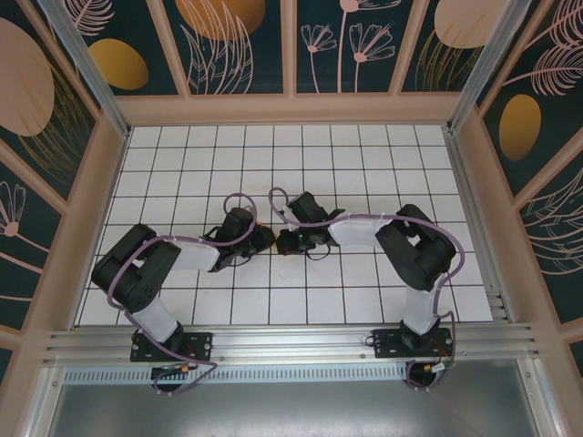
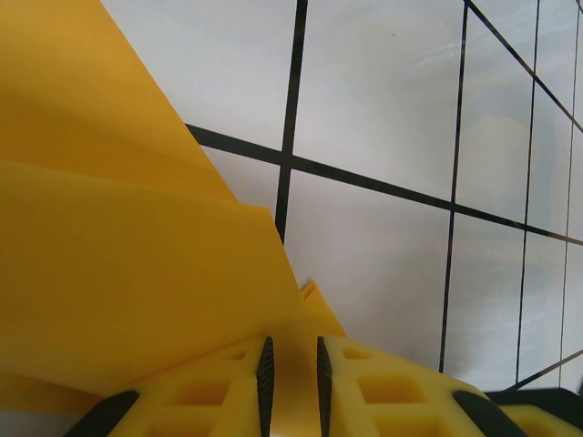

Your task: Fold a paper plane with a square sheet of paper (pick it up from the middle)

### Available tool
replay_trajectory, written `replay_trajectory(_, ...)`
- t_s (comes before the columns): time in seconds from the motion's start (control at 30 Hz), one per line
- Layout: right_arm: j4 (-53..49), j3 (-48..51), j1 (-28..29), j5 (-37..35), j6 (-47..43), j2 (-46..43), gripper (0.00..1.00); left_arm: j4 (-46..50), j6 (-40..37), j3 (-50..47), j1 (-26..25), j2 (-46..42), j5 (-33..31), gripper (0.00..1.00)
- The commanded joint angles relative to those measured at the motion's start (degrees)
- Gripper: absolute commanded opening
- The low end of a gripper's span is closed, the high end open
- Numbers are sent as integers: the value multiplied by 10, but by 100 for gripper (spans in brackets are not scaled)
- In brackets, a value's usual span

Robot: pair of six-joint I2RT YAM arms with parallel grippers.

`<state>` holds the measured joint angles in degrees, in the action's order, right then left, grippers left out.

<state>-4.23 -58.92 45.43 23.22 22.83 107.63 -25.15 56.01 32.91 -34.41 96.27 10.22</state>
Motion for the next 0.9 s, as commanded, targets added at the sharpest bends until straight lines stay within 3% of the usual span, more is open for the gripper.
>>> replay_trajectory(0.0, -30, -19, -1, -25, -11, 12, 0, 15, -2, -11, 4, 47, -40, 23)
replay_trajectory(0.37, -29, 19, -33, -16, -13, 2, 0, 32, -11, -8, 5, 44, -49, 24)
replay_trajectory(0.73, 63, 112, -102, 132, 17, -24, 0, 33, -16, -7, 7, 45, -49, 24)
replay_trajectory(0.87, 66, 105, -99, 137, 22, -64, 0, 33, -16, -8, 7, 44, -48, 24)
